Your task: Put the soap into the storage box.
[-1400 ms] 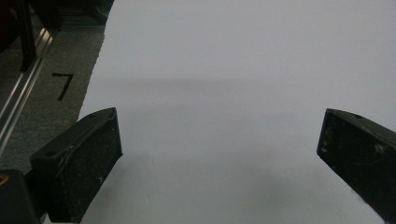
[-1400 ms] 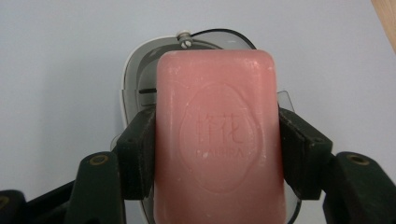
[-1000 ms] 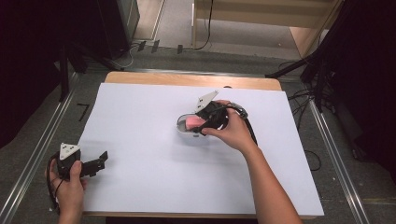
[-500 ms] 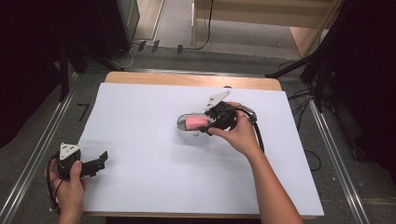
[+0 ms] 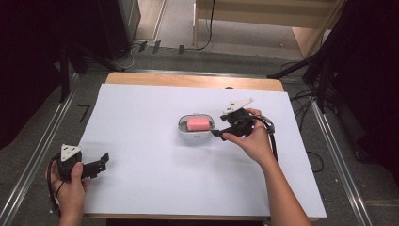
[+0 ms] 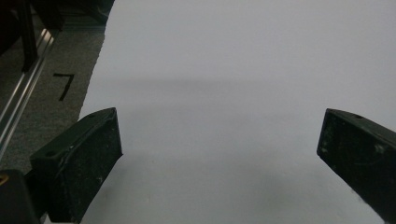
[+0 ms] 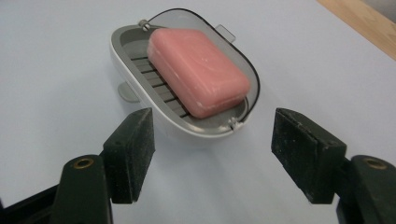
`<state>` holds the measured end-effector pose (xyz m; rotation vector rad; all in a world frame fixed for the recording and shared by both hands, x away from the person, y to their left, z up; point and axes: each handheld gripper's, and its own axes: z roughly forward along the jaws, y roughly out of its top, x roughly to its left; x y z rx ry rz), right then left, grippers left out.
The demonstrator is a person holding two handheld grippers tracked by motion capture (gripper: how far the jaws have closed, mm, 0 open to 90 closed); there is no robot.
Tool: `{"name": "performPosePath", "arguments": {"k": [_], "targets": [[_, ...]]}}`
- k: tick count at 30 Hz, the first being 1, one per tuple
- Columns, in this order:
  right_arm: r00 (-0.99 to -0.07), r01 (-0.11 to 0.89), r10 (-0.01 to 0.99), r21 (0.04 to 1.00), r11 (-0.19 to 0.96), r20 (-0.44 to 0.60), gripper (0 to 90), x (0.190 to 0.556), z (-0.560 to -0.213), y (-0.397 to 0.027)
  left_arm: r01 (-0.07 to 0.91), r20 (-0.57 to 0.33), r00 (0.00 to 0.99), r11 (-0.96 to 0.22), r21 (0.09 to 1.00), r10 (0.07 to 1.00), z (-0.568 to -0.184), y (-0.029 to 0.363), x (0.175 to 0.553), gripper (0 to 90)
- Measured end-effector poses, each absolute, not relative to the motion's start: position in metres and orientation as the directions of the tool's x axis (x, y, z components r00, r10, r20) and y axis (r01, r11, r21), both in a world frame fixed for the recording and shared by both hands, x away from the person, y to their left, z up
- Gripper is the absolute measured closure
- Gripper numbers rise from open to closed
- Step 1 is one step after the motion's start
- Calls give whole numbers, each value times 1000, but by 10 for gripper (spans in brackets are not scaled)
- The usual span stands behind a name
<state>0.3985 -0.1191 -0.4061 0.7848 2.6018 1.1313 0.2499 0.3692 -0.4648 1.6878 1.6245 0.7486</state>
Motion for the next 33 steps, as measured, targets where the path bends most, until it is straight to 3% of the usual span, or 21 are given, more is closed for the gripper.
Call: {"name": "performPosePath", "arguments": {"k": [4, 16, 33], "targets": [[-745, 419, 661, 706, 572, -93, 161, 382, -412, -127, 612, -44, 60, -2, 790, 997, -465, 369, 250, 1], [-700, 504, 714, 701, 505, -12, 6, 361, -430, -152, 612, -40, 63, -7, 791, 997, -465, 369, 250, 1], [-641, 542, 767, 720, 432, 22, 0, 340, -448, -184, 614, -35, 61, -10, 789, 998, -465, 368, 250, 1]]}}
